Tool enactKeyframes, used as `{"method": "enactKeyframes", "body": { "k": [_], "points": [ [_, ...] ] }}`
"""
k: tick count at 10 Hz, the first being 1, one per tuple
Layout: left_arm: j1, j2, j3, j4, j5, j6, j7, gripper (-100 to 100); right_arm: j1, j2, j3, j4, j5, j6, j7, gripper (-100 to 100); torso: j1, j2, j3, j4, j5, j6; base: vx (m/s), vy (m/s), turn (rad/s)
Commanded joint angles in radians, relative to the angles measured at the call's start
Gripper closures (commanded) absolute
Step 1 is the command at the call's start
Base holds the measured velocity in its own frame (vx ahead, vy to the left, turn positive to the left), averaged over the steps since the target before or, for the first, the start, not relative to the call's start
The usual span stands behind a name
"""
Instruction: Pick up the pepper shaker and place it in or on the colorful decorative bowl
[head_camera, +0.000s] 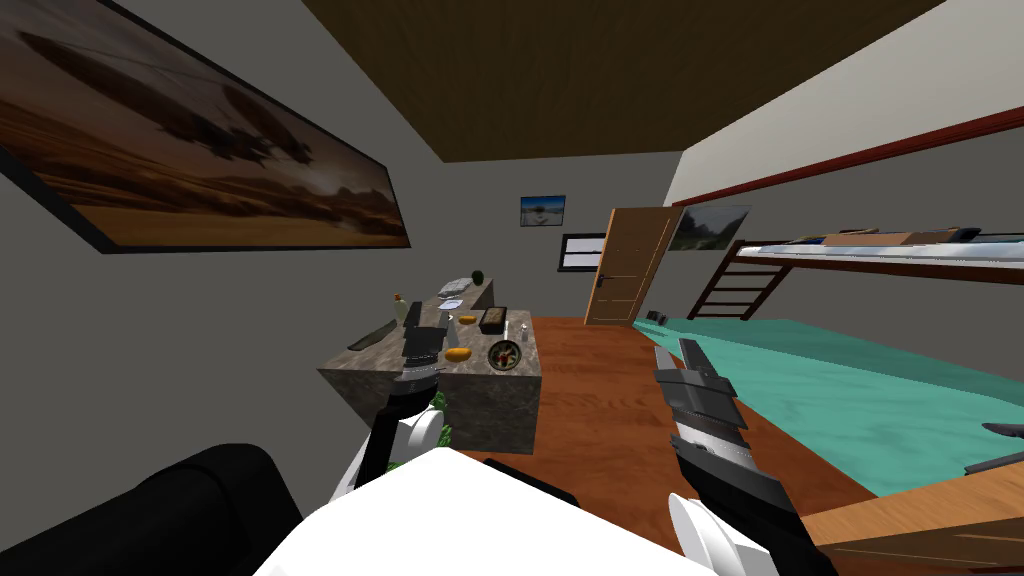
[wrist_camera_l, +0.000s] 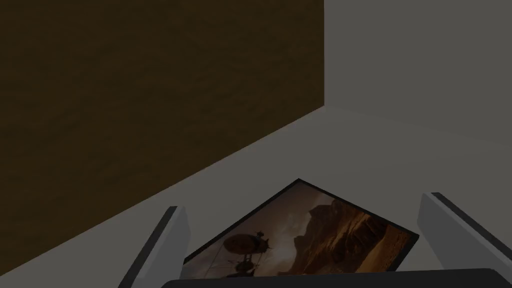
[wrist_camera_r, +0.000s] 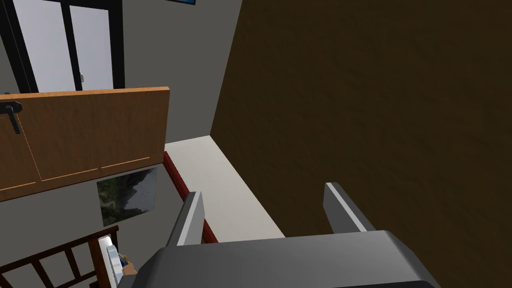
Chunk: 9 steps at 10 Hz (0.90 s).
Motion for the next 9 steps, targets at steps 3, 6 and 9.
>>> {"method": "enactKeyframes", "body": {
  "k": [3,6,9],
  "points": [
    [0.003,0.090,-0.003,0.021,0.023,-0.009,0.024,-100,0.000,0.000,0.000,0.000,0.000,0.000,0.000,0,-0.004,-0.001,-0.001,0.000,-0.001,0.000,0.026,-0.061,0.024],
    [0.007,0.158,-0.007,0.059,0.064,-0.023,0.065,-100,0.000,0.000,0.000,0.000,0.000,0.000,0.000,0,-0.010,-0.004,-0.002,-0.001,-0.002,0.000,0.050,-0.147,0.050],
    [0.011,0.206,-0.013,0.115,0.120,-0.040,0.121,-100,0.000,0.000,0.000,0.000,0.000,0.000,0.000,0,-0.016,-0.007,-0.004,-0.002,-0.003,0.000,0.100,-0.223,0.069]
  ]
}}
